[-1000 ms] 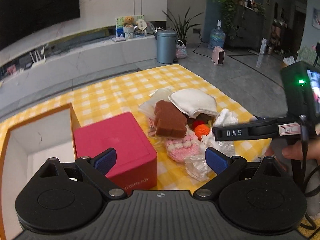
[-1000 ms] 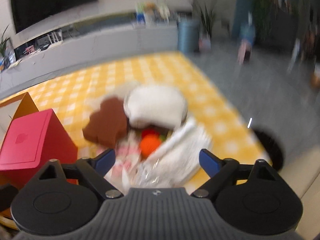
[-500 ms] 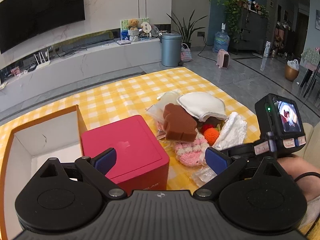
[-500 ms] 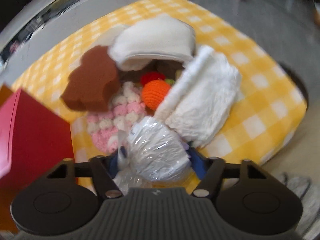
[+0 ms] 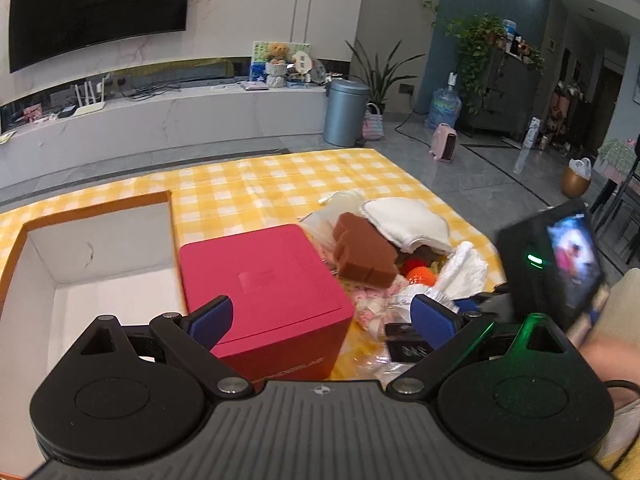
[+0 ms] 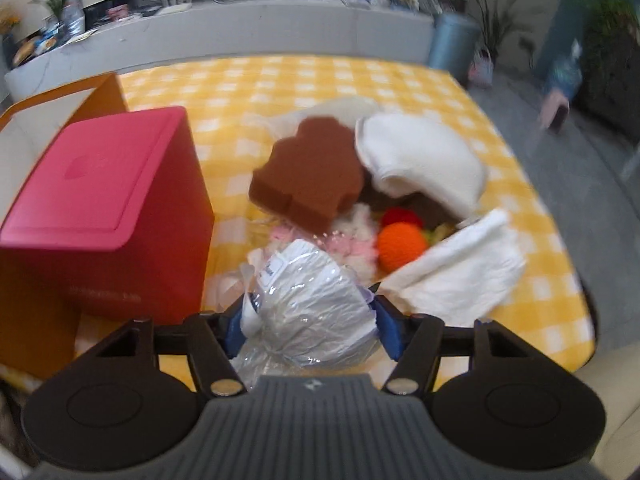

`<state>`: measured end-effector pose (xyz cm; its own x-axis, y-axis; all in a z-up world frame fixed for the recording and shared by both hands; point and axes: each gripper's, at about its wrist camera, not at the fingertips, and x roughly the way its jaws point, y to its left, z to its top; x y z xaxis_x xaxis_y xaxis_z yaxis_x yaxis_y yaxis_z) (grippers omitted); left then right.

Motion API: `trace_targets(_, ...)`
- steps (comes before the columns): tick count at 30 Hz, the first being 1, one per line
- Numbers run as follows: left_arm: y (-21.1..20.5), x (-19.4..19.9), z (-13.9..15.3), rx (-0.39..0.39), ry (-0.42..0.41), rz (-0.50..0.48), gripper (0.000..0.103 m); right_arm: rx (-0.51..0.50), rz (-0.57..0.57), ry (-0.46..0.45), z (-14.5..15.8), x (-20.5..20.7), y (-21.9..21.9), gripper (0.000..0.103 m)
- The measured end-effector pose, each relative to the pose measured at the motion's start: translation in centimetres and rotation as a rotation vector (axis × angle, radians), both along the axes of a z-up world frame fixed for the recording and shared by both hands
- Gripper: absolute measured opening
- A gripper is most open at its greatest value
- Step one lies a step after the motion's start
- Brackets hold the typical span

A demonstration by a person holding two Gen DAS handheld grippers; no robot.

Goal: Organize soft objects
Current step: 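Grasp the cellophane-wrapped bundle with the right gripper and lift it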

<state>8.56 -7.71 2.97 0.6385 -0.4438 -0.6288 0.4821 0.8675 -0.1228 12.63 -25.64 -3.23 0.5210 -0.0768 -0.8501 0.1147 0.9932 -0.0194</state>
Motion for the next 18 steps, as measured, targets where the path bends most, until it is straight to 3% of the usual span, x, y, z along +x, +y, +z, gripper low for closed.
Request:
trace_targets(2,0.3,0.3,-0.2,-0.006,0.018,0.009,0.103,0.029,-0.079,0.059,-1.0,1.1,-0.1,0.067)
trace_targets(6,0.8,0.4,-0.3,-0.012,0.023,0.02,0.103,0.052,-0.132,0.095,-1.5,0.9,-1.3,0.083)
trace_targets(12,0.9,-0.2,-0.2,0.002,0.009,0.012,0.103,0.142,-0.213,0.111,-1.0,-0.1,-3.5,0.086)
trace_targets(16,0.7,-0.1,0.1,-0.015,0.025,0.03,0.103,0.327,-0.231,0.105,0.1,-1.9,-5.0,0.088)
trace_targets(18,0.7,-0.3,0.3,-0.025,0.019,0.016,0.103,0.349,-0.256,0.106,0.5,-2.5,-5.1,0.088)
